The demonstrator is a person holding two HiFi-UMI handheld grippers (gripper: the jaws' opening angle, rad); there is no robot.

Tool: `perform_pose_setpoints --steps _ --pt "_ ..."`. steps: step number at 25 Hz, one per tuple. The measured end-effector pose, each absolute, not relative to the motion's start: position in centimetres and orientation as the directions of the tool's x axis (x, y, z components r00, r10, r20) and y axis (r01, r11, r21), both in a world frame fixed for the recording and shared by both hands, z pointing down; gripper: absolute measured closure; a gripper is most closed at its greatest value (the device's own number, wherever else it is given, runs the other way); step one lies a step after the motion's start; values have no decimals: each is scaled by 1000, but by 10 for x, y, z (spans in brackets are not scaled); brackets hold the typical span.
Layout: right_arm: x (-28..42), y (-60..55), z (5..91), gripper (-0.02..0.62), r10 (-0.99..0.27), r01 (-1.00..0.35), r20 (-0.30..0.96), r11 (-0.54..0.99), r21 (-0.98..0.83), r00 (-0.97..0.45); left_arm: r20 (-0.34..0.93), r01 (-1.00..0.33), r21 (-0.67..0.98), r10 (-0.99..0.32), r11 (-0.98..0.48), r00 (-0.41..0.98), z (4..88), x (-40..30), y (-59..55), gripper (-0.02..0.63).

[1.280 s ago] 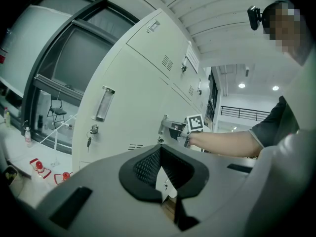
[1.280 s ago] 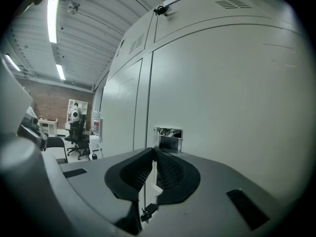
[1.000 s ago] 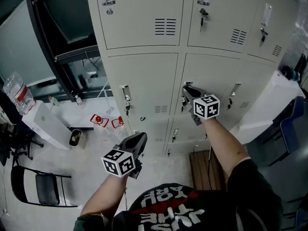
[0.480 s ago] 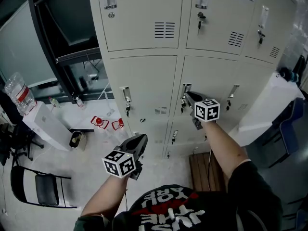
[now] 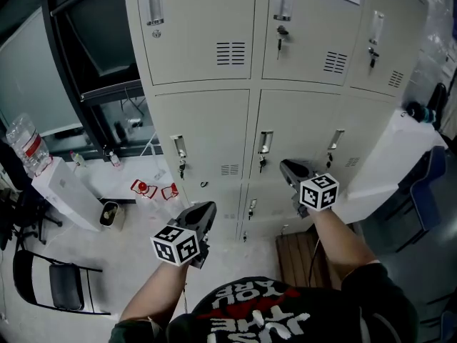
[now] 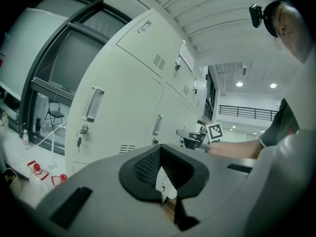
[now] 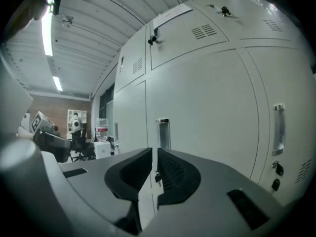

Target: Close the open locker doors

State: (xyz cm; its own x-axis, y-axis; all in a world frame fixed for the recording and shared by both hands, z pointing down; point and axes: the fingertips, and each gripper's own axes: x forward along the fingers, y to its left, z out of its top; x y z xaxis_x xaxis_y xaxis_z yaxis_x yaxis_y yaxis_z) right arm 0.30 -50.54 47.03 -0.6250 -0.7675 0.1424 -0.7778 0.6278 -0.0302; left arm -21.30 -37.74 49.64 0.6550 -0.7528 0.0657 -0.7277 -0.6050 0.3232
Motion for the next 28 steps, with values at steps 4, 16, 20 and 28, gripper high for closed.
perform_pose_setpoints --steps 4,16,20,28 --pt "12 -463 474 537 -743 -749 149 662 24 -653 58 -728 311 -753 -610 656 495 -198 -377 598" --pt "52 -383 511 537 -708 -718 177 696 4 -684 52 -740 302 -765 -601 642 500 -162 -360 598" --pt "69 -371 518 537 -710 -723 174 691 -18 -683 48 -743 304 -769 -596 637 504 -156 -350 598" --pt "91 -365 518 560 -723 -736 155 675 -54 -674 52 -752 318 -781 -577 622 509 -150 -339 598"
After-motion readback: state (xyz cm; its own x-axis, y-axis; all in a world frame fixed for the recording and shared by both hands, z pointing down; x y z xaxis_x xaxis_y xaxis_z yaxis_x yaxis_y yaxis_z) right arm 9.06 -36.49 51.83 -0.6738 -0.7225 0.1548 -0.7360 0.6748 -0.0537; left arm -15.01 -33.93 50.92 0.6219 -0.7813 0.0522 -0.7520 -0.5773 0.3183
